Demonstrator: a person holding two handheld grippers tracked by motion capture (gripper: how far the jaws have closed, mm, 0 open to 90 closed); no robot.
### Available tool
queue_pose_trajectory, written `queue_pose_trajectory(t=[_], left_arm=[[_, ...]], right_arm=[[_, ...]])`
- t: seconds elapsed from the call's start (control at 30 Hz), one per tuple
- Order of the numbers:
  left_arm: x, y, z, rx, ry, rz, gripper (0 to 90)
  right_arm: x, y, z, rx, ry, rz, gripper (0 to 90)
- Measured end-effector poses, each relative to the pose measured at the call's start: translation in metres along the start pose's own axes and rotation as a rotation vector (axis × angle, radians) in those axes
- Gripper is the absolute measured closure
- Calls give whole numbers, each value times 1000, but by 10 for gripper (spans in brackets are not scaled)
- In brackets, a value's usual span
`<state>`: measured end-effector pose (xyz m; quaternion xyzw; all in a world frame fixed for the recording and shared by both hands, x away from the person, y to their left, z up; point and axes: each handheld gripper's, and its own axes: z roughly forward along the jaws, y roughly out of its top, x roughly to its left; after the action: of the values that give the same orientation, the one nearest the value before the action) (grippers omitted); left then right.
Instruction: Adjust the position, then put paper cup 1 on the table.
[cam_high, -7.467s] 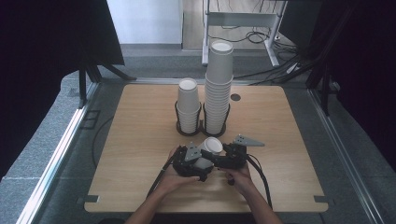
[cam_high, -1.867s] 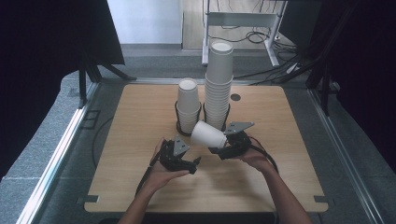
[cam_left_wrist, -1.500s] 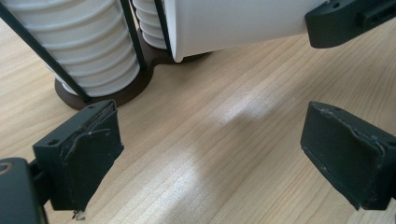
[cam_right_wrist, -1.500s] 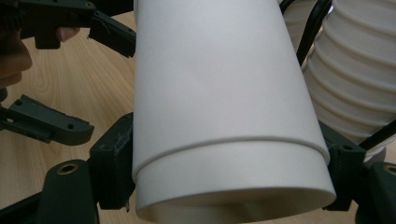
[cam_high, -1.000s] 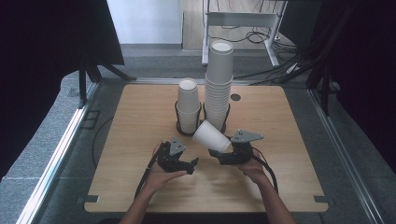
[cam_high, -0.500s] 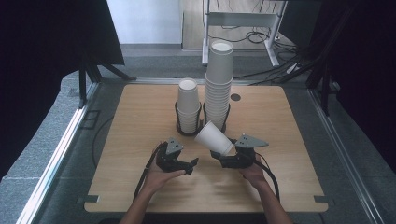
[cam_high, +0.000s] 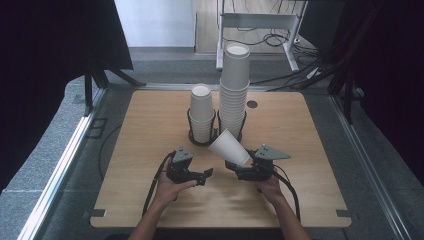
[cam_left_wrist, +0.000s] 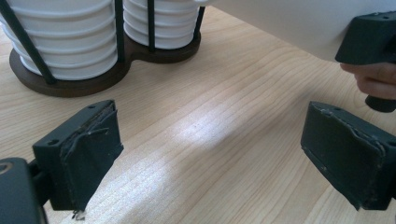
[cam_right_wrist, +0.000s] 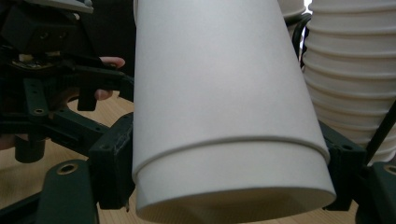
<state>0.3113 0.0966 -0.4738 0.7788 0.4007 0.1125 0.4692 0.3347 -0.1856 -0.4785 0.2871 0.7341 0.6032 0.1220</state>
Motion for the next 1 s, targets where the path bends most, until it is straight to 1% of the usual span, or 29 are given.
queue_pose_trajectory(t=[0.07, 0.13, 0.17, 0.33, 0.4, 0.53, 0.63, 0.83, 1.0], left_arm=[[1, 0, -1, -7, -10, -13, 54], [2, 1, -2, -18, -34, -31, 56], [2, 1, -3, -25, -38, -38, 56], [5, 5, -10, -72, -99, -94, 57], [6, 6, -11, -83, -116, -109, 57], [7, 7, -12, -93, -143, -129, 57], [7, 8, -12, -102, -156, -142, 57], [5, 10, -13, -119, -151, -156, 56], [8, 12, -15, -148, -165, -185, 46]], right_arm=[[0, 0, 0, -7, 8, 2, 234], [1, 0, 0, -14, 6, 1, 234], [2, -1, 0, -19, 8, 2, 234], [4, -1, 0, -45, 18, -6, 234], [5, -1, 0, -53, 19, -12, 234], [6, -1, 0, -55, 19, -16, 234], [7, -2, 1, -53, 16, -17, 234], [7, -3, 2, -51, 12, -21, 234], [9, -2, 3, -62, 13, -24, 234]])
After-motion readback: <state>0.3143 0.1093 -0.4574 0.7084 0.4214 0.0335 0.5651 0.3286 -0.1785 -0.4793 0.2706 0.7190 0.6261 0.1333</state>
